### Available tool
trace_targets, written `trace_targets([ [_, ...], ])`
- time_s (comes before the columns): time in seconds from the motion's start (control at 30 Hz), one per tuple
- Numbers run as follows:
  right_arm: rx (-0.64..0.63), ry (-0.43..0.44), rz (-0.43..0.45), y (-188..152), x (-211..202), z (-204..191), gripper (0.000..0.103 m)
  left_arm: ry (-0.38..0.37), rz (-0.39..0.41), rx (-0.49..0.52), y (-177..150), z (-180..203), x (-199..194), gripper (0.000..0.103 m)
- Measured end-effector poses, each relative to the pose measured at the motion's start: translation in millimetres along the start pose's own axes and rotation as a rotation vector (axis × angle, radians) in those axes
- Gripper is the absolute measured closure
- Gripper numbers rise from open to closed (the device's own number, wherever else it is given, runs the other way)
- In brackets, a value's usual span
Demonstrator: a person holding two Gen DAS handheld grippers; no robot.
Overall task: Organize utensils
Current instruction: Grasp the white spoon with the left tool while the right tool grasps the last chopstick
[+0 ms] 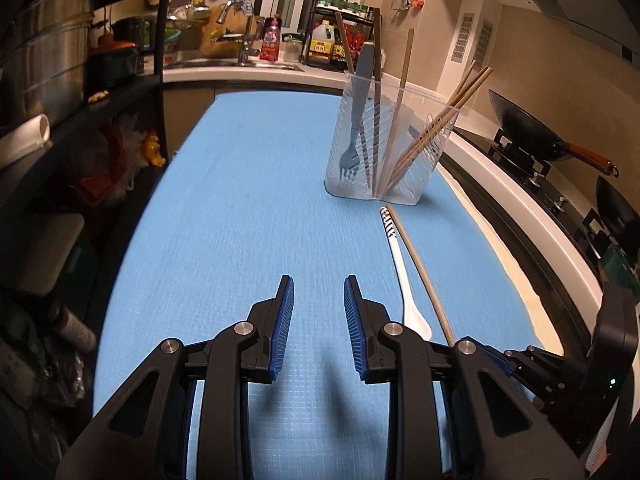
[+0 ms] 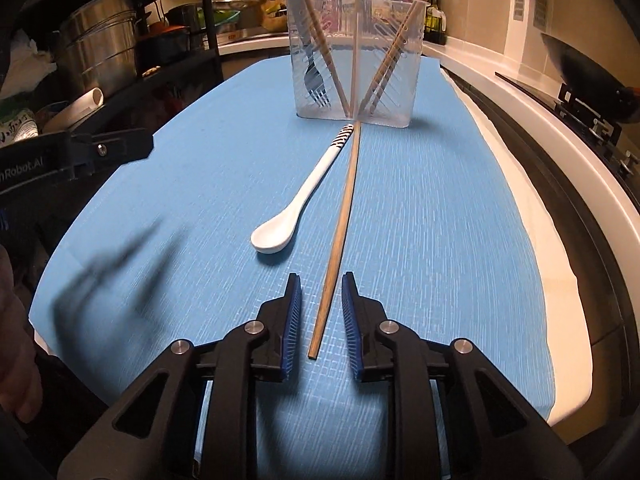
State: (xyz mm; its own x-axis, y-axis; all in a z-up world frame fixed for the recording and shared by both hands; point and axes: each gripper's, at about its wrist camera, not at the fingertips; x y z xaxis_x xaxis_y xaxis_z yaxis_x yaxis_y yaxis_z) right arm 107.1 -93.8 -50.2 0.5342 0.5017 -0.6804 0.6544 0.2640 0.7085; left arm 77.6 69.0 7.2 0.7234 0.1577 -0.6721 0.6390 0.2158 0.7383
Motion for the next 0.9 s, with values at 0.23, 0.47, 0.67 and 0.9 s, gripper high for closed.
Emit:
trace_targets([
  [0.23, 0.040, -0.033, 0.000, -3.4, -7.3, 11.3, 0.098, -0.195, -0.129, -0.043, -15.0, 16.4, 26.4, 0.077],
  [0.47, 0.100, -0.077, 0.004, -11.4, -22.6, 28.1, 0.098, -0.231, -0.155, -0.073, -16.1, 44.2, 42.3, 0.077],
  [0.67, 0.122, -0.091, 0.005, -14.2, -26.7, 35.5, 0.098, -0.106, -0.168, -0.013, -24.3, 67.0, 55.1, 0.078],
  [0.9, 0.129, -0.104, 0.001, -13.6, -27.0, 36.3, 0.098, 0.001, -0.075, 0.161, -39.0, 101.1, 41.7, 0.080],
])
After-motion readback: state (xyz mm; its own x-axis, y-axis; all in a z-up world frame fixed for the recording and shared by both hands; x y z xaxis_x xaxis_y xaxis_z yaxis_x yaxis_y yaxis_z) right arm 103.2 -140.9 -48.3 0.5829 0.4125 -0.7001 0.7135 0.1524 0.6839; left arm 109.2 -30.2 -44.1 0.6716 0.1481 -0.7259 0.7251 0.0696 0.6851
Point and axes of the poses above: each gripper's, at about its wrist camera, not at the fingertips, and x roughly the way its jaws point, z to its right, y to its top, and after that the axes turned 14 degrees about y, right-handed
